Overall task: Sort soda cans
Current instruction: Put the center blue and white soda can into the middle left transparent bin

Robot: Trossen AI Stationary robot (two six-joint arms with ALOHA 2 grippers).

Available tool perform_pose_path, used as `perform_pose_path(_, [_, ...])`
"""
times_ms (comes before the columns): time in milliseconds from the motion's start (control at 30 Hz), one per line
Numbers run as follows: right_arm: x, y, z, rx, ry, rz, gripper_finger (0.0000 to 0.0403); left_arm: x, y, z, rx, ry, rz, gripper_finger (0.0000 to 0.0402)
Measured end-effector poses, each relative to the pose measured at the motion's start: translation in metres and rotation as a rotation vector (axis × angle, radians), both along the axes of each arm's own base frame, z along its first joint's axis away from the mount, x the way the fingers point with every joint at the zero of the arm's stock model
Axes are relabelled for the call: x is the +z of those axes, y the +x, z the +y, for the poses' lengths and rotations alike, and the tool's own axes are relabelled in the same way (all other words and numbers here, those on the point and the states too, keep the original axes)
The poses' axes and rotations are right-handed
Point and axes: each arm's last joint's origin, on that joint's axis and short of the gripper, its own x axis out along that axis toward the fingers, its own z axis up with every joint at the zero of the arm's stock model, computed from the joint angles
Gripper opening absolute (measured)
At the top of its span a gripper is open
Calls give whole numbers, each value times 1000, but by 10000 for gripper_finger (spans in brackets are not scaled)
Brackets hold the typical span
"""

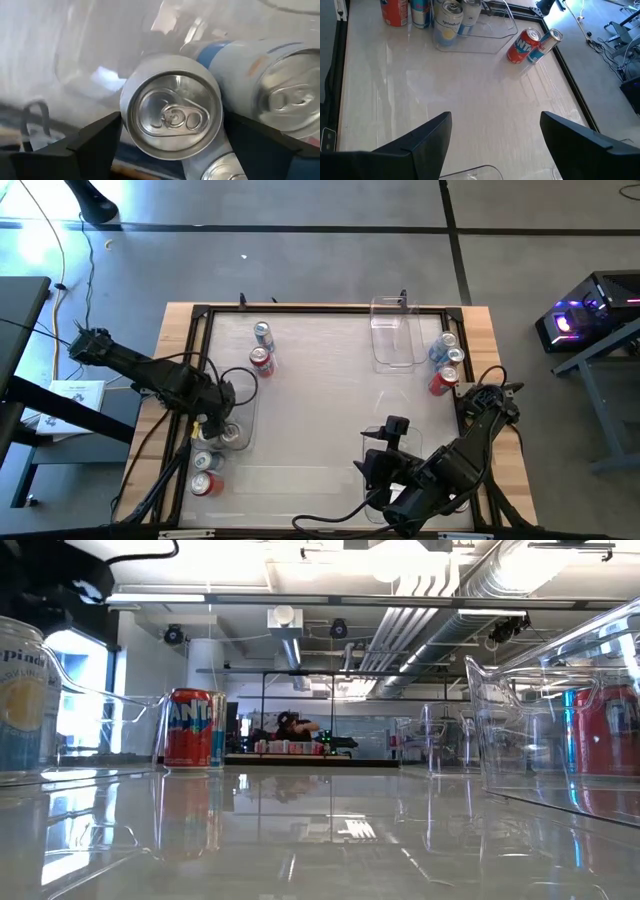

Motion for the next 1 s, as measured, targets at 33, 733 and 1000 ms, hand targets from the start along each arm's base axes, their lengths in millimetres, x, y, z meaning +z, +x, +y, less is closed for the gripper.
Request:
perform_pose_path(33, [0,0,0,0,0,0,298,0,1,0,-24,6,-8,339])
perform_pose_path(733, [0,0,0,0,1,0,298,-6,6,1,41,102,32,289])
perform_pose_path(1000, [0,0,0,0,1,0,298,-5,-8,5,212,119,171,282])
